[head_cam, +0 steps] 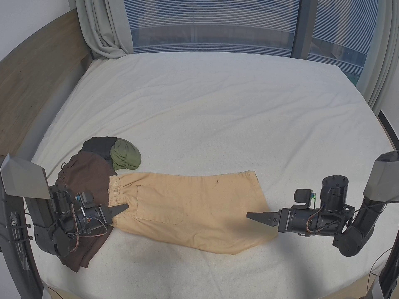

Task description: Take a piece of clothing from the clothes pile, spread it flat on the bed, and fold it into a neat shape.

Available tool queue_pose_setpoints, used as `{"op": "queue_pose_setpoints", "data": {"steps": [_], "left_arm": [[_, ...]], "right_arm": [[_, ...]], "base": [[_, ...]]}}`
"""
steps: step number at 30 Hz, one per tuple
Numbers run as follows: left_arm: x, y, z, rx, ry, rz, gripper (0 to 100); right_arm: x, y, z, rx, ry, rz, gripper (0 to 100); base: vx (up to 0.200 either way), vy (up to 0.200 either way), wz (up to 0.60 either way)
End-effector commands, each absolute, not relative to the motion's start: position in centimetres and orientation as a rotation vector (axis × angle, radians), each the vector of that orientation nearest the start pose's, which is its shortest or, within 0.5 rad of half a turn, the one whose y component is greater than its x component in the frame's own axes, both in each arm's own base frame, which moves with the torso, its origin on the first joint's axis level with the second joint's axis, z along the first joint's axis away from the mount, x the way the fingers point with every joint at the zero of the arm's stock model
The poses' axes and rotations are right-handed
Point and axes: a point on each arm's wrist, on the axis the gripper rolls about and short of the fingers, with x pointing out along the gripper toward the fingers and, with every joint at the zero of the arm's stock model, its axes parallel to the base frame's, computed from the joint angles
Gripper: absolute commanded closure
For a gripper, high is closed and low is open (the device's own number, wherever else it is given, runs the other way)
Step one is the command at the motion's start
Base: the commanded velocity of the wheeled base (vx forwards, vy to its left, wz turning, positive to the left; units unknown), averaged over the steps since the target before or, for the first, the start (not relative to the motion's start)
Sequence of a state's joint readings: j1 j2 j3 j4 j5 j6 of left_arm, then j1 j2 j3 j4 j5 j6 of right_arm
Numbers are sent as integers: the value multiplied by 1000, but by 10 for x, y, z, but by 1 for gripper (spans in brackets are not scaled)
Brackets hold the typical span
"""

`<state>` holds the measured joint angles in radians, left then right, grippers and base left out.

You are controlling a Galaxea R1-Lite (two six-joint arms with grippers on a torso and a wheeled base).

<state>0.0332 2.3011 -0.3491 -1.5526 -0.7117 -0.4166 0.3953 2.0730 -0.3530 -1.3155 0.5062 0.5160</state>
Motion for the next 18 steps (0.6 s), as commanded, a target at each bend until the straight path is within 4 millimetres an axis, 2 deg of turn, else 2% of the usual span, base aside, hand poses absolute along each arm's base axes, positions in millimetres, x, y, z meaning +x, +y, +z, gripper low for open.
{"op": "queue_pose_setpoints", "data": {"steps": [1,6,13,18], "left_arm": [[298,-13,0,-530,499,-614,100],[305,-29,6,-508,472,-667,100],[312,-65,16,-480,433,-704,100],[317,-83,20,-469,409,-743,100]], "right_arm": [[259,121,35,495,653,760,0],[259,121,34,494,655,760,0],[261,118,36,497,644,751,0],[262,117,37,498,637,750,0]], "base": [[0,0,0],[0,0,0],[0,0,0],[0,0,0]]}}
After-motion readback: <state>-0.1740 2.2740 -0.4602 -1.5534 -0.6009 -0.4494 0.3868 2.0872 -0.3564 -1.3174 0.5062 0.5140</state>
